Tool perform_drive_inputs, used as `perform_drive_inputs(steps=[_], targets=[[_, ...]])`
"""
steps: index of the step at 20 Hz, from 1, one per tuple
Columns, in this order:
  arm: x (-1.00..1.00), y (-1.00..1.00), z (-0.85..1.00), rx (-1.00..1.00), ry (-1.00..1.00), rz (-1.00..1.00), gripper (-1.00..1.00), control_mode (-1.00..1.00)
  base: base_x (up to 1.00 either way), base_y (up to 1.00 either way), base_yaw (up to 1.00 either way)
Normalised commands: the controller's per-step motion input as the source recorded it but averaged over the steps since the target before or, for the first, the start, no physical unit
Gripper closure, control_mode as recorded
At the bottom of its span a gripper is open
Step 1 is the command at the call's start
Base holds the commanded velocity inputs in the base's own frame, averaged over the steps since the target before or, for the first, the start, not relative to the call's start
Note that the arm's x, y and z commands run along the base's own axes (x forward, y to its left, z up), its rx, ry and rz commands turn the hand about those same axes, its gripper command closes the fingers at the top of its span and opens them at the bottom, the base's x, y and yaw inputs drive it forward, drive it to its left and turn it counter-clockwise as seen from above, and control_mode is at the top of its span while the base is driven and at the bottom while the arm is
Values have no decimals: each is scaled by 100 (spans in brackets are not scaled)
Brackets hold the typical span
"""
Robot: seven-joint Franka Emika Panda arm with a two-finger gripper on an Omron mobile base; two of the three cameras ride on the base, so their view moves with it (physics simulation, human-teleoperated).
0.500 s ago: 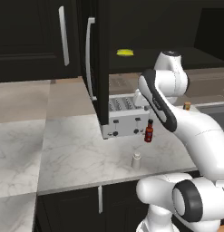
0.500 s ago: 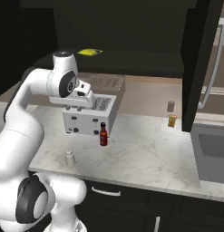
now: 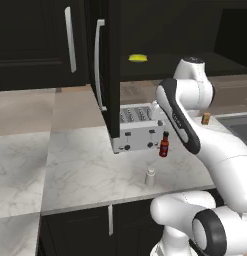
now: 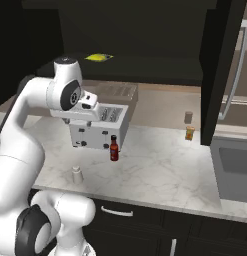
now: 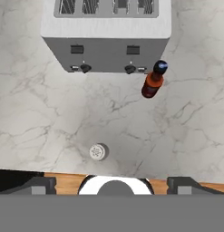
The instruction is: Pick the condiment bottle and shaker from the counter and place them in the cabinet.
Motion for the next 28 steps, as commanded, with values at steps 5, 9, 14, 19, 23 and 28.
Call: perform_drive_inputs(steps=[5,9,14,19,23,28], targets=[[-33,0,-13,0,0,3,-100,-100,0,0,0],[-22,0,-27,0,0,2,-100,-100,0,0,0],[-22,0,-28,0,0,2,-100,-100,0,0,0],[-21,0,-28,0,0,3,-100,-100,0,0,0],[-14,0,-29,0,0,3,-100,-100,0,0,0],[-3,0,-27,0,0,3,-100,-100,0,0,0]])
